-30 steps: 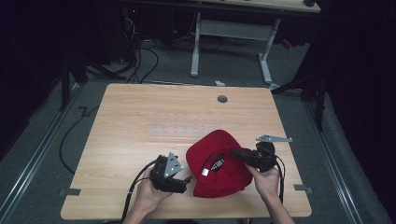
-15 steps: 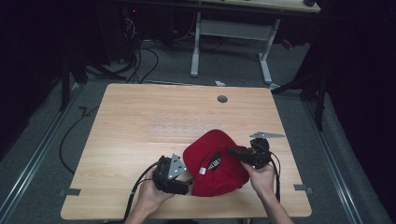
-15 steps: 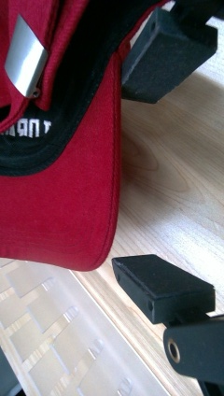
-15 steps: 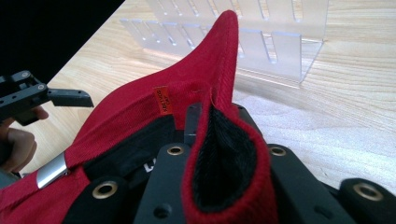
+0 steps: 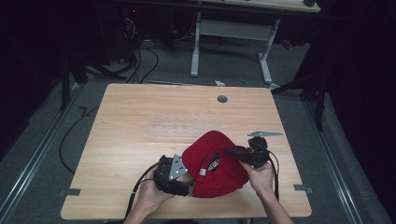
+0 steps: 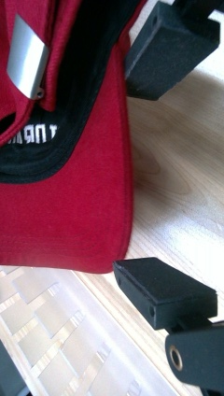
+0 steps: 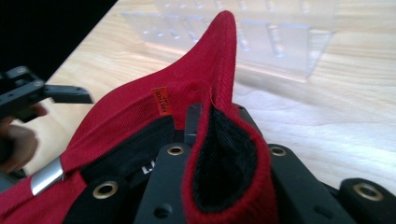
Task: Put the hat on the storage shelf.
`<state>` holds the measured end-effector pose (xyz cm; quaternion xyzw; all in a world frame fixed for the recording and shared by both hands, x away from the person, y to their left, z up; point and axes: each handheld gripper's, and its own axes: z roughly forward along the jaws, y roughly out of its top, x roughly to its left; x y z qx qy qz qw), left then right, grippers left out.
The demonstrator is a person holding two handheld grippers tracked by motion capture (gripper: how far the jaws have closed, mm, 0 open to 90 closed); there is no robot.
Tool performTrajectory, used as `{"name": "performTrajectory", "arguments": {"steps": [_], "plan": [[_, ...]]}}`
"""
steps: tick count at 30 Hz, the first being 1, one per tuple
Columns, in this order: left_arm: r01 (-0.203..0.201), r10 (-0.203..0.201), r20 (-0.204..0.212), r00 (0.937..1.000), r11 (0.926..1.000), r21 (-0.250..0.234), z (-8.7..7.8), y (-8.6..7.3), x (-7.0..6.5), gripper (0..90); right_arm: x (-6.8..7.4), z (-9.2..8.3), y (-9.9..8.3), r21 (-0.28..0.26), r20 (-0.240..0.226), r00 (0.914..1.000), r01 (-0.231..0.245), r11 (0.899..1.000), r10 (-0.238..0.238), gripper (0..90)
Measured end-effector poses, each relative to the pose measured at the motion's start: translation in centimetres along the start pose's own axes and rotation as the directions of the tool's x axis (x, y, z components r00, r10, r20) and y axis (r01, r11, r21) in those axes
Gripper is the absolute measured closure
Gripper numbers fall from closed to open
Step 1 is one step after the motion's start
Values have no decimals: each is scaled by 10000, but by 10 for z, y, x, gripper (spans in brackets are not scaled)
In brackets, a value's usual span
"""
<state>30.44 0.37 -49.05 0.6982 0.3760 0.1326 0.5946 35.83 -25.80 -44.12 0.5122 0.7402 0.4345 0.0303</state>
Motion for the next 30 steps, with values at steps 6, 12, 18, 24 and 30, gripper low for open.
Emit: {"name": "performTrajectory", "arguments": {"steps": [6,12,18,24,30], "plan": [[-378,380,-272,9989,9993,73,2,-2,0,140,7,4,0,108,-76,9998,175,9998,-174,804],[-291,288,-349,9990,9995,-96,1,-1,4,166,9,2,-1,72,-214,9994,270,9996,-268,800],[-216,204,-423,9989,9994,-282,-1,2,7,211,11,2,-1,140,-366,9990,262,9996,-257,797],[-496,484,-492,9976,9985,-231,0,0,6,238,14,4,-1,288,-265,9992,309,9991,-302,797],[-583,576,-212,9981,9978,-314,-2,0,4,288,16,5,0,414,-263,9992,303,9987,-292,796]]}}
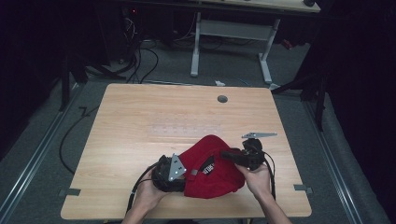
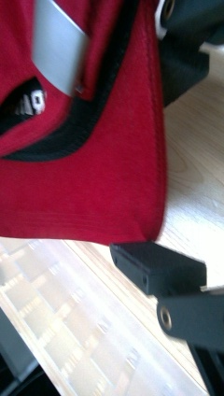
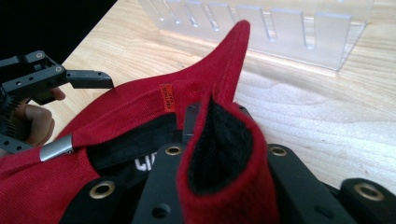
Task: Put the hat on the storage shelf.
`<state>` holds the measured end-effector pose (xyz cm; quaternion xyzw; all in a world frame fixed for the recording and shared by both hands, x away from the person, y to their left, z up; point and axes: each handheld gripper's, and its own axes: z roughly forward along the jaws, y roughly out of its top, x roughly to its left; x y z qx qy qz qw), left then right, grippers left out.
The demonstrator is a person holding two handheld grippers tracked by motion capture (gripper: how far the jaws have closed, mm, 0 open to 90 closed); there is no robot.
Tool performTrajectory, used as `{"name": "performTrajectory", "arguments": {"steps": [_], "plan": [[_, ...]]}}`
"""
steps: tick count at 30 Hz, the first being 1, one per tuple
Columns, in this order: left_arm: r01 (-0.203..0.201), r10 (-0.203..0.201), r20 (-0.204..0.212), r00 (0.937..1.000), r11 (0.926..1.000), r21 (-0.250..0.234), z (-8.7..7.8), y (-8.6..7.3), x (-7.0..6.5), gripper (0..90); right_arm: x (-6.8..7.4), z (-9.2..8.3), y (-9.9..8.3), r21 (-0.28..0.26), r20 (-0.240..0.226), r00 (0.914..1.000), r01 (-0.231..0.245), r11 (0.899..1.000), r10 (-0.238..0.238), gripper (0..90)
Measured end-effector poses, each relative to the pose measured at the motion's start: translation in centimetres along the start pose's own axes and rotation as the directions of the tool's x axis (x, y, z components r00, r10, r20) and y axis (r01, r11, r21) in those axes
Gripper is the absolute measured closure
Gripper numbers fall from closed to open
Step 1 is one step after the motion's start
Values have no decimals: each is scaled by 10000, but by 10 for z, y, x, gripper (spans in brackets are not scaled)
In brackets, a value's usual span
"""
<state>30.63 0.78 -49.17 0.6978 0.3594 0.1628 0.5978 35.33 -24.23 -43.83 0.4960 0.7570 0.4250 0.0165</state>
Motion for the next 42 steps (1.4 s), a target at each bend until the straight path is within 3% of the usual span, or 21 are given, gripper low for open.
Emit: {"name": "performTrajectory", "arguments": {"steps": [1,15,25,33,36,42], "plan": [[-30,30,89,10000,10000,-8,-1,0,-1,338,0,1,0,33,-46,10000,38,10000,-38,796],[-485,481,420,9980,9988,94,-6,7,-2,567,-3,1,-3,-225,-350,9992,-214,9995,206,781],[-109,82,1038,9946,9996,253,-11,15,-3,678,-4,-1,-4,-549,-567,9982,-219,9983,188,752],[-370,236,1587,9870,9959,821,-17,15,-10,791,-9,-3,-1,-855,-856,9957,-437,9954,364,667],[-466,294,1786,9835,9946,929,-20,13,-14,825,-14,-7,0,-1203,-1007,9931,-720,9901,600,586],[-653,448,2155,9755,9939,890,-23,16,-24,846,-28,-21,1,-2192,-1009,9891,-1273,9673,1072,466]]}}
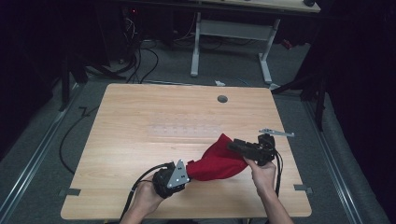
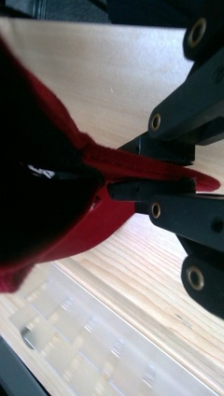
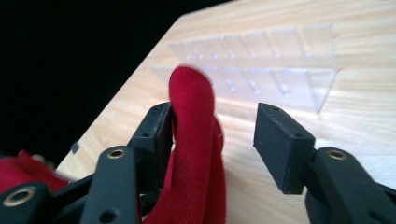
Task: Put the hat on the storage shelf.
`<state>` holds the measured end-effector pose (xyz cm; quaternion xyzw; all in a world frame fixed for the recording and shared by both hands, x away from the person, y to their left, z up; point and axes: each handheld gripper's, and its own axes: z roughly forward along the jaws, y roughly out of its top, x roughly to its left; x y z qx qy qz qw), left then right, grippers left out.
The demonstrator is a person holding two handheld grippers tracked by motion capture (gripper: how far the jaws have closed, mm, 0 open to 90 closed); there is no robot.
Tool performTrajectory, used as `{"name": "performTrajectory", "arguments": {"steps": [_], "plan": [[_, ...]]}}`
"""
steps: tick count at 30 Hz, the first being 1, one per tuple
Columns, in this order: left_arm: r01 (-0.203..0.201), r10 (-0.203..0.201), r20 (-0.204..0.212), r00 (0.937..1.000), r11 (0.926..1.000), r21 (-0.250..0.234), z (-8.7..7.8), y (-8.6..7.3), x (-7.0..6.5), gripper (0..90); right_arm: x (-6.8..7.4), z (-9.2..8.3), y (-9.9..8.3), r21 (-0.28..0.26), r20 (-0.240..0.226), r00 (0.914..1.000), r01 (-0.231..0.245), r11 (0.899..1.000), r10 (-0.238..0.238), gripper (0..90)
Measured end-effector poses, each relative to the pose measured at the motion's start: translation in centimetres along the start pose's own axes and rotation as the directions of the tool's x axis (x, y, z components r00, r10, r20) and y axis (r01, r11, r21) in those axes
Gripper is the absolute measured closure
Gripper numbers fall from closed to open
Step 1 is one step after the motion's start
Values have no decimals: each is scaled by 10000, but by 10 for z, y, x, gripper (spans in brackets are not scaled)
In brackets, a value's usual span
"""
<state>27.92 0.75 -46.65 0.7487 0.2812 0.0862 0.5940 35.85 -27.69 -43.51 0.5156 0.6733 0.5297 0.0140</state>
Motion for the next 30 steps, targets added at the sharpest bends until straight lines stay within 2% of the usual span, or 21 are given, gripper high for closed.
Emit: {"name": "performTrajectory", "arguments": {"steps": [3,5,7,9,12,14,17,19,21,23,25,30], "plan": [[-51,51,172,9998,10000,18,0,2,-5,850,-2,-10,1,-598,219,9998,-12,9982,25,437],[-76,75,105,9999,9999,124,1,1,-6,851,-3,-15,2,-900,332,9994,39,9959,-9,435],[95,-95,56,9999,9999,70,-1,1,-4,853,-7,-24,4,-1369,432,9990,-25,9906,85,428],[431,-431,-38,9991,9990,-107,-6,3,1,854,-12,-32,5,-1617,578,9982,-46,9868,142,425],[719,-723,-119,9973,9969,-317,-11,6,4,853,-20,-40,4,-1586,958,9953,5,9873,149,424],[906,-913,-112,9958,9945,-530,-13,8,5,853,-26,-39,-3,-1308,1380,9904,270,9910,-88,426],[1240,-1253,-113,9920,9890,-809,-17,12,10,853,-34,-32,-16,-783,2088,9774,505,9957,-332,428],[1458,-1481,-149,9889,9840,-1024,-19,15,13,853,-40,-26,-26,-426,2392,9700,556,9975,-438,427],[1634,-1670,-217,9857,9795,-1176,-21,16,17,853,-45,-21,-34,-161,2772,9588,690,9975,-619,429],[1820,-1876,-294,9818,9738,-1365,-24,18,21,853,-50,-17,-40,-21,2990,9514,779,9970,-737,428],[2054,-2137,-378,9762,9660,-1568,-26,20,25,853,-53,-15,-44,142,3380,9358,1017,9947,-1005,427],[2265,-2431,-690,9676,9554,-1895,-33,24,35,853,-59,-7,-54,530,4064,9030,1286,9903,-1390,426]]}}
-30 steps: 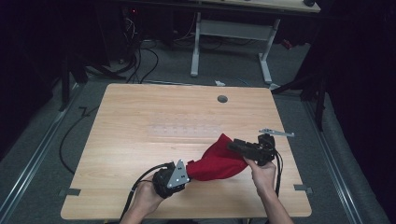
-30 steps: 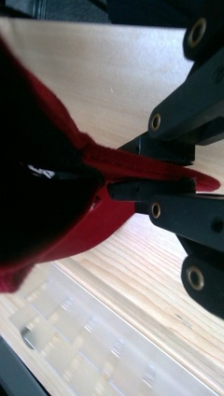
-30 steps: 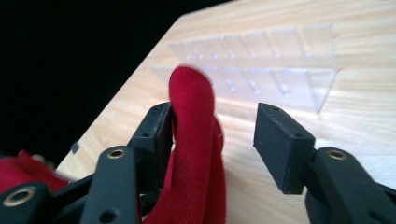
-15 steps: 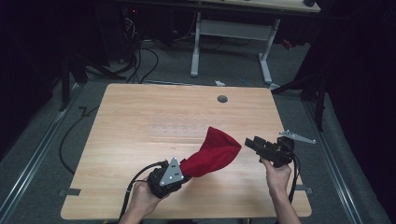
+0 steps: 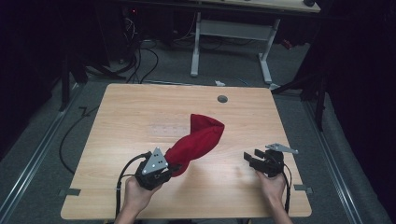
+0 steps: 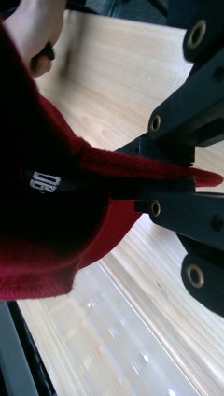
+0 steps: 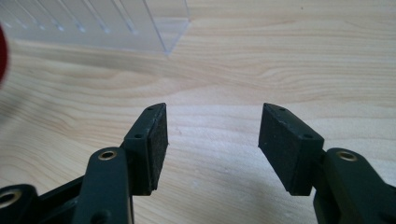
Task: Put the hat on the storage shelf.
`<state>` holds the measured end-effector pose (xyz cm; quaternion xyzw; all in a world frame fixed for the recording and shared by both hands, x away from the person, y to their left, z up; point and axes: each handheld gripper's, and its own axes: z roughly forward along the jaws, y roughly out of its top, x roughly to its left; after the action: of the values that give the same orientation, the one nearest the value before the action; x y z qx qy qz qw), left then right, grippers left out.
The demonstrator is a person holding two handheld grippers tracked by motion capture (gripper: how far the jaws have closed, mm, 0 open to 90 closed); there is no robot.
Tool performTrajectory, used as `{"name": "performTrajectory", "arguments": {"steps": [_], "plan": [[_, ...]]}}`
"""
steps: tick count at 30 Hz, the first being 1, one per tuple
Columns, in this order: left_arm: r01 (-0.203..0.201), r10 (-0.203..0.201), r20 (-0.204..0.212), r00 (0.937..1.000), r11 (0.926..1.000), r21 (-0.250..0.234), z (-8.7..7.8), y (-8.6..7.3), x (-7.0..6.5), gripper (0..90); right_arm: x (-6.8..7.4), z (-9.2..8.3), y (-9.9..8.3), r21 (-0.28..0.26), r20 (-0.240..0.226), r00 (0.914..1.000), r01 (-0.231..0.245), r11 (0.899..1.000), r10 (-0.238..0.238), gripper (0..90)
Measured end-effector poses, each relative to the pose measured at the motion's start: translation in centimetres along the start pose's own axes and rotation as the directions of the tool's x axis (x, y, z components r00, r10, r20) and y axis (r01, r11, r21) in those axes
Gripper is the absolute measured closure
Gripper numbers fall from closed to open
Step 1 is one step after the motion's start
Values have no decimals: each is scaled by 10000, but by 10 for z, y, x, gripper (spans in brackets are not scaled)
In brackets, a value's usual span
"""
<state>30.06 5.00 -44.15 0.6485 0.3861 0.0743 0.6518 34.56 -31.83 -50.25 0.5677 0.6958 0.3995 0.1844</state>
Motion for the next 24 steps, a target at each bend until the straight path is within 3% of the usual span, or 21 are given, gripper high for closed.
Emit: {"name": "performTrajectory", "arguments": {"steps": [4,13,15,18,22,24], "plan": [[352,-359,-193,9992,9987,-363,-4,6,8,853,2,6,-5,234,606,9970,476,9986,-489,424],[965,-1042,-639,9925,9888,-1143,-9,20,27,853,1,17,-15,856,1355,9841,1038,9909,-1148,413],[947,-1049,-787,9914,9878,-1234,-10,23,30,853,1,19,-18,925,1364,9846,974,9909,-1095,409],[1008,-1151,-921,9891,9839,-1475,-12,28,35,853,3,21,-20,863,1587,9757,1390,9865,-1513,402],[1250,-1452,-1054,9838,9761,-1779,-15,35,43,853,3,22,-20,884,1583,9768,1317,9873,-1445,397],[1270,-1484,-1126,9825,9758,-1783,-15,36,47,853,2,22,-20,881,1586,9765,1330,9872,-1457,397]]}}
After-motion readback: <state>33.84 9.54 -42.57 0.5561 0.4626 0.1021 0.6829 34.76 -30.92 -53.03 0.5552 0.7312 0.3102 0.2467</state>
